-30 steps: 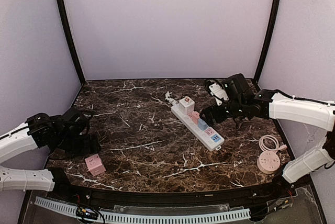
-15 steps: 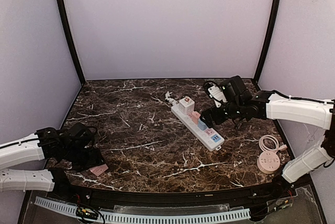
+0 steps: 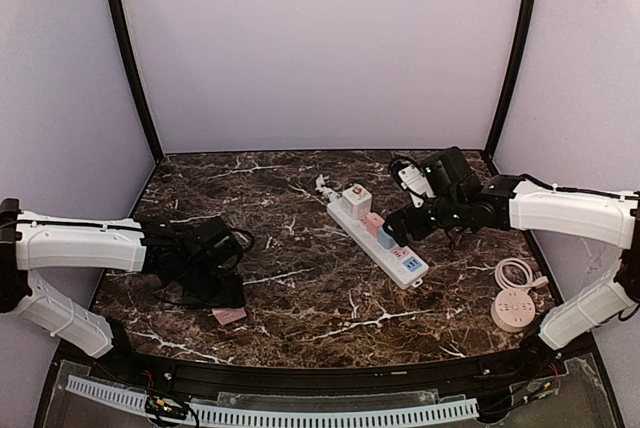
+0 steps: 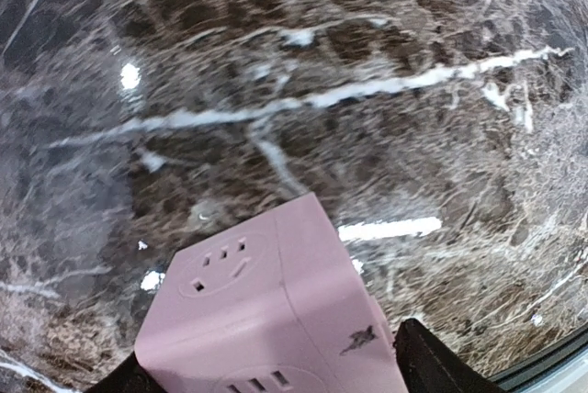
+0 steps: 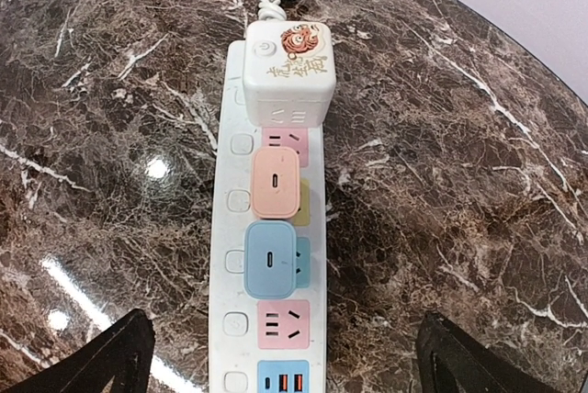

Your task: Insert the plug

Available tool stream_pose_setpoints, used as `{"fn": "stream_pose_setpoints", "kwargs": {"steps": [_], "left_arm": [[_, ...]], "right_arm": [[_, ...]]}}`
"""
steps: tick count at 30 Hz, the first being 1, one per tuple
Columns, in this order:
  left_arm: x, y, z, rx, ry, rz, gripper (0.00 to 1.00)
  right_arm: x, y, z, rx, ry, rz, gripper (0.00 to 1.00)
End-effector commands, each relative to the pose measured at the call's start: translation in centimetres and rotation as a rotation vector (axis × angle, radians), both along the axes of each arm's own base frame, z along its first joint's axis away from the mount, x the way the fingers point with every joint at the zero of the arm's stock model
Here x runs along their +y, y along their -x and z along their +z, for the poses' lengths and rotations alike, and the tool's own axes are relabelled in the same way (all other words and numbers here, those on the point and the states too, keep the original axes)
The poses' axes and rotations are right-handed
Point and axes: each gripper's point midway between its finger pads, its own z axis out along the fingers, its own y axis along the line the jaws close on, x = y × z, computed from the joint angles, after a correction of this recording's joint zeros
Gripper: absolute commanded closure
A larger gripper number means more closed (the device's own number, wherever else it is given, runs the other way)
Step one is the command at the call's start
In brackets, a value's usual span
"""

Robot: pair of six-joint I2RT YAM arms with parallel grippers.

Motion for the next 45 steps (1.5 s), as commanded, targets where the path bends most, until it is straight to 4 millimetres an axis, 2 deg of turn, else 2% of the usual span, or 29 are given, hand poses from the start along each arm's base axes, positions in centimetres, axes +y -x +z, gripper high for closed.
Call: {"fn": "stream_pose_setpoints", "kwargs": {"steps": [1,2,3,4,7,12,15,16,17,20,27,32,35,39,40,45], "left_arm": [[-4.6,-1.6,-0.5,-0.019,-0.001,-0.145,0.40],[-5.9,-2.0,0.1,-0.035,0.009,-0.177,0.40],[-6.3,-1.9,-0.9,-0.015,-0.016,-0.191,0.40],[-7.4,-2.1,-0.5,-0.019,-0.001,-0.211,0.40],[-9.2,-2.2,-1.2,-0.004,-0.004,-0.244,0.39],[-12.0,-2.5,-0.8,-0.014,0.019,-0.296,0.24],[-12.9,-2.7,-0.5,-0.028,0.031,-0.319,0.15],[-13.2,-2.9,-0.1,-0.036,0.041,-0.323,0.13],[-13.5,-3.0,0.2,-0.046,0.048,-0.336,0.05],[-14.7,-3.8,2.2,-0.094,0.078,-0.371,0.02],[-14.9,-5.1,7.6,-0.216,0.078,-0.445,0.01],[-13.4,-5.9,11.1,-0.331,0.020,-0.514,0.01],[-13.0,-6.2,12.7,-0.407,-0.032,-0.637,0.01],[-12.4,-5.5,12.6,-0.396,-0.112,-0.832,0.01],[-12.1,-4.6,12.1,-0.356,-0.129,-0.919,0.01],[-10.8,-3.2,9.7,-0.239,-0.211,-1.087,0.01]], "right_arm": [[0.0,0.3,1.5,-0.048,-0.034,0.011,0.01],[0.0,0.4,1.6,-0.049,-0.036,0.010,0.01],[-0.1,0.4,1.6,-0.050,-0.036,0.009,0.01],[-0.1,0.4,1.7,-0.052,-0.038,0.008,0.01],[-0.1,0.4,1.9,-0.056,-0.041,0.010,0.01],[-0.2,0.5,1.9,-0.059,-0.043,0.008,0.01],[-0.2,0.5,2.0,-0.061,-0.046,0.010,0.01],[-0.2,0.5,2.0,-0.060,-0.046,0.010,0.01],[-0.2,0.5,2.0,-0.060,-0.046,0.010,0.01],[-0.2,0.5,2.0,-0.059,-0.047,0.012,0.01],[-0.3,0.6,2.2,-0.065,-0.050,0.009,0.01],[-0.4,0.7,2.5,-0.073,-0.057,0.009,0.01],[-0.5,0.8,2.8,-0.079,-0.062,0.011,0.01],[-0.6,1.0,3.2,-0.090,-0.073,0.011,0.01],[-0.6,1.0,3.3,-0.092,-0.073,0.011,0.01],[-0.7,1.1,3.5,-0.096,-0.077,0.012,0.01]]}}
